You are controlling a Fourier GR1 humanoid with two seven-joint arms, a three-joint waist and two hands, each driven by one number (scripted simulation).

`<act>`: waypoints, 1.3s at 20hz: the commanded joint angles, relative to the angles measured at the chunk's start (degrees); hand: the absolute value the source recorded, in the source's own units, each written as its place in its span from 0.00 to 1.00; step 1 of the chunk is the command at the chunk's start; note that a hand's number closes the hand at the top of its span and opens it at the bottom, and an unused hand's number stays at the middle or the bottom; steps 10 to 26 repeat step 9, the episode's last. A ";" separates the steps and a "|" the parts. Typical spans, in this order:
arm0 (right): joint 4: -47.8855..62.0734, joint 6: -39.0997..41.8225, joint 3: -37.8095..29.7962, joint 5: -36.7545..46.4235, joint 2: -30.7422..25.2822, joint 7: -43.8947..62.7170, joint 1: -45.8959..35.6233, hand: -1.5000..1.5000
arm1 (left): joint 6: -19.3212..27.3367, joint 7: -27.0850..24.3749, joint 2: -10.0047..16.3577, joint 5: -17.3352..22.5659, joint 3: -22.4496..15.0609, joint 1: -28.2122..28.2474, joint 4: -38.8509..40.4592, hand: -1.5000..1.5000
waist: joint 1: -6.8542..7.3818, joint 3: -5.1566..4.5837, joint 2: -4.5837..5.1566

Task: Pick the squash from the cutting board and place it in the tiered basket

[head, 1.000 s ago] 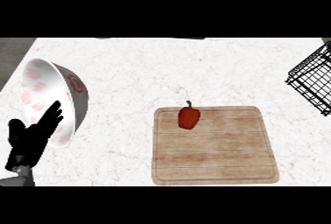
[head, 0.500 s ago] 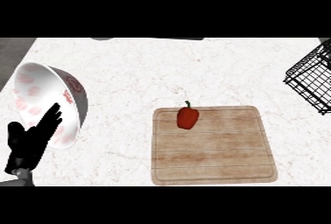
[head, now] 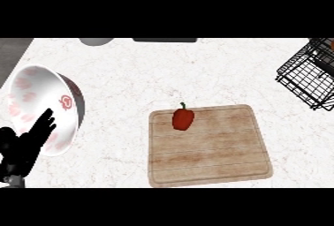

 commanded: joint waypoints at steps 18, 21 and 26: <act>-18.94 -5.38 -11.75 -18.84 5.74 -12.85 11.91 0.00 | 2.67 0.53 -1.63 -0.17 1.46 2.93 -0.12 0.50 | -5.62 -0.10 -2.07; -18.94 -5.38 -11.75 -18.84 5.74 -12.85 11.91 0.00 | 2.67 0.53 -1.63 -0.17 1.46 2.93 -0.12 0.50 | -5.62 -0.10 -2.07; -18.94 -5.38 -11.75 -18.84 5.74 -12.85 11.91 0.00 | 2.67 0.53 -1.63 -0.17 1.46 2.93 -0.12 0.50 | -5.62 -0.10 -2.07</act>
